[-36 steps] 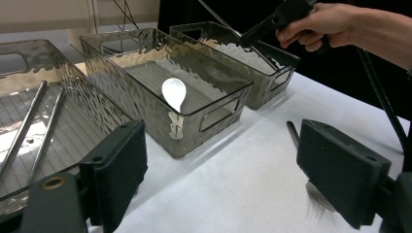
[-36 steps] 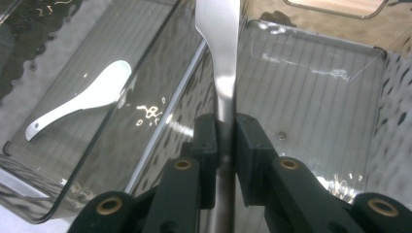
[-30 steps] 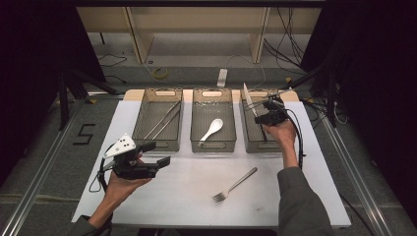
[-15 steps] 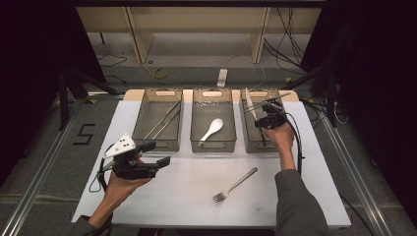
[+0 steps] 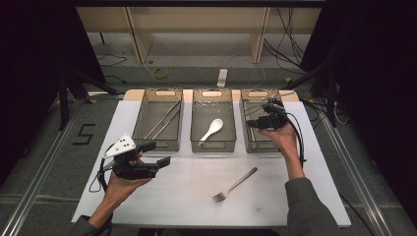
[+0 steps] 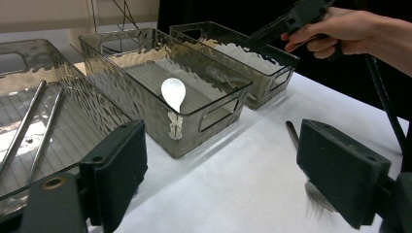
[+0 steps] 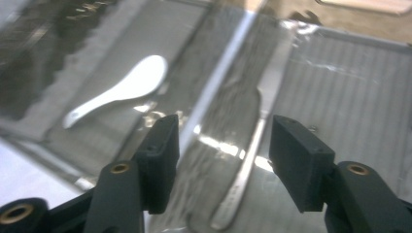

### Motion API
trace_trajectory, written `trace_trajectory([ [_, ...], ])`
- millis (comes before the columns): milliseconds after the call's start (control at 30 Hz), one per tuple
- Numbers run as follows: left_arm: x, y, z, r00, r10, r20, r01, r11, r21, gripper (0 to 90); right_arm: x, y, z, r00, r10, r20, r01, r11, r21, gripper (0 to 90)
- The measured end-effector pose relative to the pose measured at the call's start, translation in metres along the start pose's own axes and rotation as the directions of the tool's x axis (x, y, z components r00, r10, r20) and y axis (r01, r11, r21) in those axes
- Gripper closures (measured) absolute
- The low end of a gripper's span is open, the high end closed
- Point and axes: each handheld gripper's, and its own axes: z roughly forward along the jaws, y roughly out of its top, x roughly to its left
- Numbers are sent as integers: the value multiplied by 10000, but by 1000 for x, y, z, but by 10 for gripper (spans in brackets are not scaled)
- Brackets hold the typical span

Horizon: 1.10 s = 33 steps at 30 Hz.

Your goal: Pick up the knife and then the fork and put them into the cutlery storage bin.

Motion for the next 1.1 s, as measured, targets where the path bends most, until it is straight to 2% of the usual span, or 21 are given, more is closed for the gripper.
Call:
trace_trajectory([
  [133, 0, 0, 0, 10000, -2, -10, 2, 10000, -2, 180, 18, -8, -12, 9973, -621, -380, 609, 9976, -322, 406],
  [267, 0, 0, 0, 10000, 1, -23, -1, 10000, -1, 180, 35, -19, -21, 9898, -1076, -931, 1013, 9924, -699, 387],
  [400, 0, 0, 0, 10000, -7, -17, 7, 10000, -13, 179, 46, -30, -25, 9831, -1287, -1298, 1177, 9890, -893, 365],
  [433, 0, 0, 0, 10000, -8, -13, 8, 10000, -11, 179, 52, -37, -25, 9790, -1269, -1599, 1112, 9884, -1031, 347],
  [733, 0, 0, -1, 10000, -6, -18, 6, 10000, -26, 177, 67, -58, -25, 9677, -1765, -1801, 1536, 9790, -1340, 322],
  [867, 0, 0, -1, 10000, -3, -5, 3, 10000, -54, 177, 67, -63, -24, 9666, -1830, -1797, 1612, 9784, -1294, 362],
  [900, 0, 0, -1, 10000, -5, -2, 5, 10000, -53, 177, 67, -67, -24, 9662, -1852, -1793, 1631, 9779, -1308, 408],
  [1100, 0, 0, -1, 10000, 23, 10, -23, 10000, -60, 177, 69, -78, -16, 9634, -1973, -1817, 1833, 9788, -911, 487],
])
